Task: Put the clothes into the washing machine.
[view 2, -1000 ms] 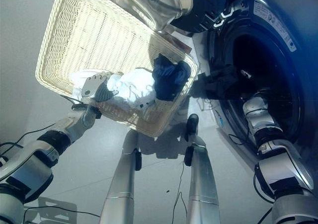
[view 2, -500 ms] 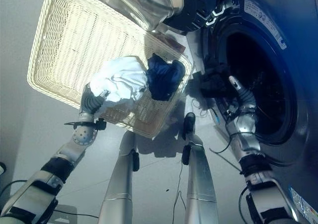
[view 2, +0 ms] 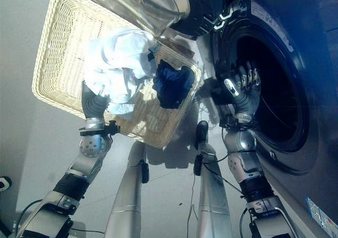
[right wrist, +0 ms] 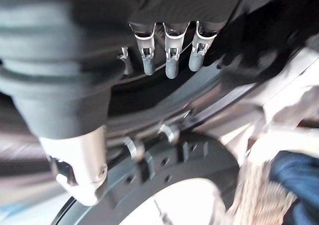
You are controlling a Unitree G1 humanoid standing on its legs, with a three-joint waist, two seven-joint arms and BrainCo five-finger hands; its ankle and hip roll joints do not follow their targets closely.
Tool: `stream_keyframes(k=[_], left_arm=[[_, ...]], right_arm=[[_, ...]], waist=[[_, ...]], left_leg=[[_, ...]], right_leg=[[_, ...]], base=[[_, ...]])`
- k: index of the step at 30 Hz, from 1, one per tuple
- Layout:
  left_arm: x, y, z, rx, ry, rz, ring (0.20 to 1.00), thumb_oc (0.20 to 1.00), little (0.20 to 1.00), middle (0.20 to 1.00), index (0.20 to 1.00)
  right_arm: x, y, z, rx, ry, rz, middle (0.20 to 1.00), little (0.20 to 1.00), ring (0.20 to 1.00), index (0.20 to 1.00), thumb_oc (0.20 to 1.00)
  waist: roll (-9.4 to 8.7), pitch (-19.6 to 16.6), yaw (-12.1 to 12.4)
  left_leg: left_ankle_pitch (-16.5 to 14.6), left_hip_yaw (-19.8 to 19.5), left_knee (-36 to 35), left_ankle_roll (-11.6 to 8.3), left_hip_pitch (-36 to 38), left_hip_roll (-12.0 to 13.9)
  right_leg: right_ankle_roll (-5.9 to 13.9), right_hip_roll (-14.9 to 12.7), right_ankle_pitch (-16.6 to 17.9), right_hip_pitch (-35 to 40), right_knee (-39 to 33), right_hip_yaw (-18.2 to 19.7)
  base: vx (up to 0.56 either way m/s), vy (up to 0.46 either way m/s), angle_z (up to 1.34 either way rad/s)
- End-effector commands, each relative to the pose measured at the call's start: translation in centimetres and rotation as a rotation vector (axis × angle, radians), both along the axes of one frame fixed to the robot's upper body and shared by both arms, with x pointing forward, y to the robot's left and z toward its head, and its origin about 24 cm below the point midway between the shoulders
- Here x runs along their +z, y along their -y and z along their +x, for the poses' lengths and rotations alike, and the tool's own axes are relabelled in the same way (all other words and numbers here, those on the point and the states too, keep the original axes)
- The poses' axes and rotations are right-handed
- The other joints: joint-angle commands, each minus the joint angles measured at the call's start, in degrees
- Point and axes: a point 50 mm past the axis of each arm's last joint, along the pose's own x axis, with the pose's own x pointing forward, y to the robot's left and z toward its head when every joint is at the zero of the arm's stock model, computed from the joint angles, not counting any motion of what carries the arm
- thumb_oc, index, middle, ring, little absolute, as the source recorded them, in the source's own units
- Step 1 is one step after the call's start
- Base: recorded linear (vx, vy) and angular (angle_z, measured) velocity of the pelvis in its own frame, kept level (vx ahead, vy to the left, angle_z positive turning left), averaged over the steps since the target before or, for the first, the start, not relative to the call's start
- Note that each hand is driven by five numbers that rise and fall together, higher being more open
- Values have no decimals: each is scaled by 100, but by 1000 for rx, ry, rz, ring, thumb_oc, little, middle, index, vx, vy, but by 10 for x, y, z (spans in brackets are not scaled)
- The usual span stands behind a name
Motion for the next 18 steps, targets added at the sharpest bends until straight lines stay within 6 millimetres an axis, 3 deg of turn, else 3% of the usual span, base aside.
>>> stream_keyframes(k=[1,11,18], left_arm=[[31,3,-17,-91,209,-66,200,200,200,200,200],[53,40,-39,-245,322,277,200,200,200,200,200],[64,57,-45,-271,375,455,200,200,200,200,200]], right_arm=[[16,-1,-22,50,156,-6,1000,1000,1000,1000,1000],[14,-44,-27,497,97,-222,1000,1000,1000,1000,1000],[19,-69,-33,689,88,-344,1000,1000,1000,1000,1000]], waist=[[10,-2,-15],[-11,-2,0],[-7,-2,14]], left_leg=[[-818,300,710,420,95,-569],[-751,302,674,441,112,-585],[-717,293,677,436,106,-600]], right_leg=[[348,491,1117,574,-1505,-307],[364,420,1181,595,-1561,-378],[361,408,1197,593,-1576,-407]], base=[[0,0,0],[0,0,0],[0,0,0]])
